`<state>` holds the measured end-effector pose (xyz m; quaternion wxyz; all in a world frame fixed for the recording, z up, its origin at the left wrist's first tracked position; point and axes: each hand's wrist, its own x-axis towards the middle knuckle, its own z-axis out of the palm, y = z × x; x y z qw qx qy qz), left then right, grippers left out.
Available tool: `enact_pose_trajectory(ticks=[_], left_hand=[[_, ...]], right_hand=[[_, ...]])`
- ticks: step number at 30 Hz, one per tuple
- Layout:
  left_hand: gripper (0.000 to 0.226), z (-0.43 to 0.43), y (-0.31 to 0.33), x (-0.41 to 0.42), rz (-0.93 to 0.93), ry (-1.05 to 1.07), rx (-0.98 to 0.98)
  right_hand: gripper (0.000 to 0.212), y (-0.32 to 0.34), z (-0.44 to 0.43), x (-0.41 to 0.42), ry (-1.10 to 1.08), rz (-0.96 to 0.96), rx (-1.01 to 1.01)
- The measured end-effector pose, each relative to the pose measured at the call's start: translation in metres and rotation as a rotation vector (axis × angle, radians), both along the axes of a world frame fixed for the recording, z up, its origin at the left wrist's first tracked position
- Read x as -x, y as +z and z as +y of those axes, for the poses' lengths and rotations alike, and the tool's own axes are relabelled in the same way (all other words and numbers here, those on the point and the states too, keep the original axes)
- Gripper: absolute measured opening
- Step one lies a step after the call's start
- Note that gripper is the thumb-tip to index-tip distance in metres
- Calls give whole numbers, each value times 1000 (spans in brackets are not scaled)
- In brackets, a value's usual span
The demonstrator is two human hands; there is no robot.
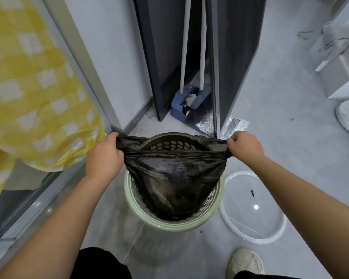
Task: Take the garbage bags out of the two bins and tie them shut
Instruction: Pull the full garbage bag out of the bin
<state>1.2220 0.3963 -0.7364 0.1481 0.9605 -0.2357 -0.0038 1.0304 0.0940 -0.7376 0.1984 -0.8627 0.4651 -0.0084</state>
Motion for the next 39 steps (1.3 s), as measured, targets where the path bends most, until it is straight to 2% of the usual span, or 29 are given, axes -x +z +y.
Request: enact_pose_trajectory(ticks=[2,5,9,11,13,17,20,27,31,34,37,39], left_hand=[[30,0,-3,-4,-13,67,135],[11,-4,-4,-15,-23,141,102],[22,-17,-9,-32,-17,100,-79],[30,-27,-13,-39,1,106,-158],[35,-36,-15,-44,43,132,-153],[40,-49,-17,-52,110,247,-6],[40,-52,-18,-55,126,254,118],[35,-48,-18,-51,171,302,483],[24,-41,-12,-50,127,183,451],[5,-29,-4,-44,181,-35,387],[19,-7,14,-40,126,-428,246],[41,4,29,-38,176,-652,60]], right_hand=[[21,-2,0,0,-40,-129,-119],[24,-3,3,-5,24,-201,-211],[43,-7,2,-13,146,-66,-174],[46,-12,-2,-19,126,-49,-161],[45,-16,-4,-26,79,-60,-171],[45,-22,-1,-39,10,-152,-104],[46,-25,2,-43,-32,-216,-92],[41,-27,-4,-31,-48,-468,-345],[34,-15,-3,-16,130,-430,-316],[19,5,2,-5,241,-415,-351],[22,32,7,7,403,-352,-329],[34,45,11,15,572,-124,-177]])
